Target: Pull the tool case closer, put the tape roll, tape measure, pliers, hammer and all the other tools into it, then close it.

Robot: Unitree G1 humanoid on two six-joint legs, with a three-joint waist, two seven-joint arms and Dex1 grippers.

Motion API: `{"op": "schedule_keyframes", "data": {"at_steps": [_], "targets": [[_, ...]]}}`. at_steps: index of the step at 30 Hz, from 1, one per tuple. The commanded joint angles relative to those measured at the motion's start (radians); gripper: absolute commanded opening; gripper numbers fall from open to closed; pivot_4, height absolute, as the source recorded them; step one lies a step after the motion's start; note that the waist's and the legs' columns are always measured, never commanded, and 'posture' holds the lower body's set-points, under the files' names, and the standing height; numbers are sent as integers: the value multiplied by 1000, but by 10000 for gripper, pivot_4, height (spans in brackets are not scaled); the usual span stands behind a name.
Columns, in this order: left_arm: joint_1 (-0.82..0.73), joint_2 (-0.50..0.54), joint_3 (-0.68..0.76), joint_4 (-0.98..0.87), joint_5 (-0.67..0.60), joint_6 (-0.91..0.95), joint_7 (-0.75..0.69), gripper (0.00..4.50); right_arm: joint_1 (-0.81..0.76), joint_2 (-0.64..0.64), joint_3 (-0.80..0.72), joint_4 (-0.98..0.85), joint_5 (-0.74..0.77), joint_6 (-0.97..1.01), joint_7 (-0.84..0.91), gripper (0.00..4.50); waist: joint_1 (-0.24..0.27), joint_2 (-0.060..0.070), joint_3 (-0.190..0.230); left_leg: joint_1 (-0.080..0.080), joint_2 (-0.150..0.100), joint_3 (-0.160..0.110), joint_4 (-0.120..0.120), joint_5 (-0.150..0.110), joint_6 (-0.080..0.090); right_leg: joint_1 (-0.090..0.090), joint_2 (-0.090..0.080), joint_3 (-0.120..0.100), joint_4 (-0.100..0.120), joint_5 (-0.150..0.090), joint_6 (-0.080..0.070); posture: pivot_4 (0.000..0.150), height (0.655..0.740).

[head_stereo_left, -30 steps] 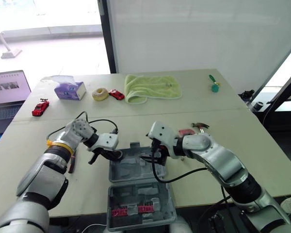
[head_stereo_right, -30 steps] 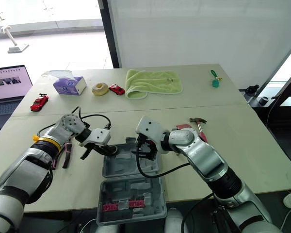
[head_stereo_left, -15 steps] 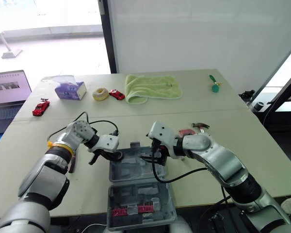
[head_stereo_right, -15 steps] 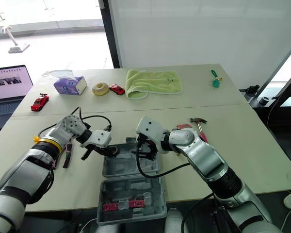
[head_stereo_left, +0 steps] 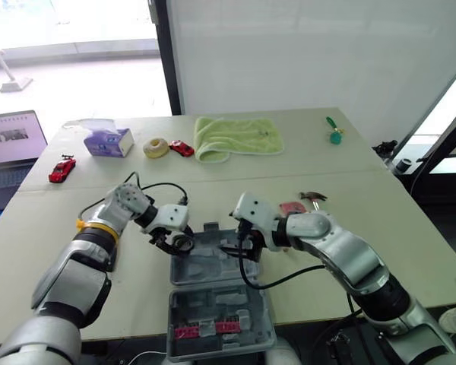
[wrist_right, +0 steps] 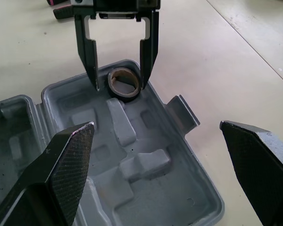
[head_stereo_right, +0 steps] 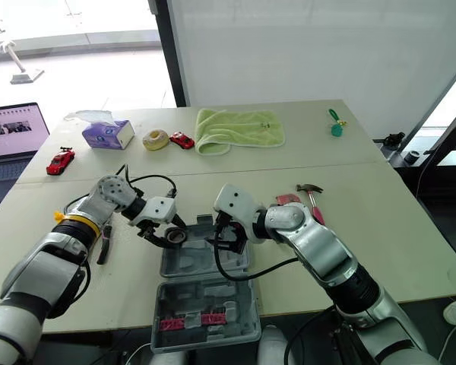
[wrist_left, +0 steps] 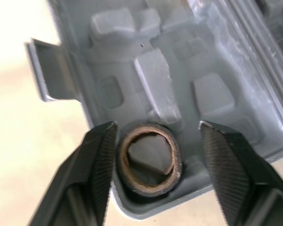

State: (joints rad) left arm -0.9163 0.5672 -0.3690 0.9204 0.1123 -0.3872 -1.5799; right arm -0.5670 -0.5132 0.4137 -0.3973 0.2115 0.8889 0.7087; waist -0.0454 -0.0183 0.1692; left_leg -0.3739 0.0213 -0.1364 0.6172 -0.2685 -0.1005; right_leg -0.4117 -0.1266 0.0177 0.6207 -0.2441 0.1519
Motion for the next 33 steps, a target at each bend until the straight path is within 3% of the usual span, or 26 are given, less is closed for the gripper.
{"op": "schedule_keyframes", "data": {"at_steps": [1, 7, 9, 11, 17, 20, 29, 33], "targets": [[-2, 23, 46, -58, -45, 57, -21, 28914, -7, -1, -26, -51, 7, 0, -3, 45000, 1, 0, 0, 0, 0, 0, 0, 0, 0, 0, 0, 0, 0, 0, 0, 1500, 7400], [44, 12, 141, -74, -116, 182, 62, 28914, -3, -2, -24, -55, 5, -1, -5, 45000, 1, 0, 0, 0, 0, 0, 0, 0, 0, 0, 0, 0, 0, 0, 0, 1500, 7400], [79, -2, 187, -93, -153, 225, 110, 24049, 0, -3, -24, -58, 6, -1, -6, 45000, 0, 0, 0, 0, 0, 0, 0, 0, 0, 0, 0, 0, 0, 0, 0, 1500, 7400], [147, -1, 216, -142, -176, 245, 145, 16481, 2, -6, -22, -57, 3, -2, -7, 45000, -1, 0, 0, 0, 0, 0, 0, 0, 0, 0, 0, 0, 0, 0, 0, 1500, 7400], [286, -13, 281, -284, -236, 315, 246, 16481, 4, -7, -21, -58, 5, -4, -7, 45000, 3, 0, 0, 0, 0, -1, 0, 0, 0, 0, 0, 0, 1, 0, 0, 1500, 7400], [339, -22, 295, -325, -235, 262, 296, 16481, 0, -2, -18, -50, 3, -8, -8, 45000, 3, 0, 0, 0, 0, -1, 1, 0, 0, 1, 0, 0, 1, 0, 0, 1500, 7400], [393, -39, 278, -298, -198, 144, 391, 16481, -3, 4, -14, -49, 4, -10, -6, 45000, 2, 0, 0, 0, 0, 0, 1, 0, 0, 0, 0, 0, 1, 0, 0, 1500, 7400], [406, -30, 226, -212, -96, -39, 461, 16481, -1, 3, -15, -60, 9, -4, -6, 45000, 3, 0, 0, 0, 0, 0, 1, 0, 0, 1, 0, 0, 1, 0, 0, 1500, 7400]]}}
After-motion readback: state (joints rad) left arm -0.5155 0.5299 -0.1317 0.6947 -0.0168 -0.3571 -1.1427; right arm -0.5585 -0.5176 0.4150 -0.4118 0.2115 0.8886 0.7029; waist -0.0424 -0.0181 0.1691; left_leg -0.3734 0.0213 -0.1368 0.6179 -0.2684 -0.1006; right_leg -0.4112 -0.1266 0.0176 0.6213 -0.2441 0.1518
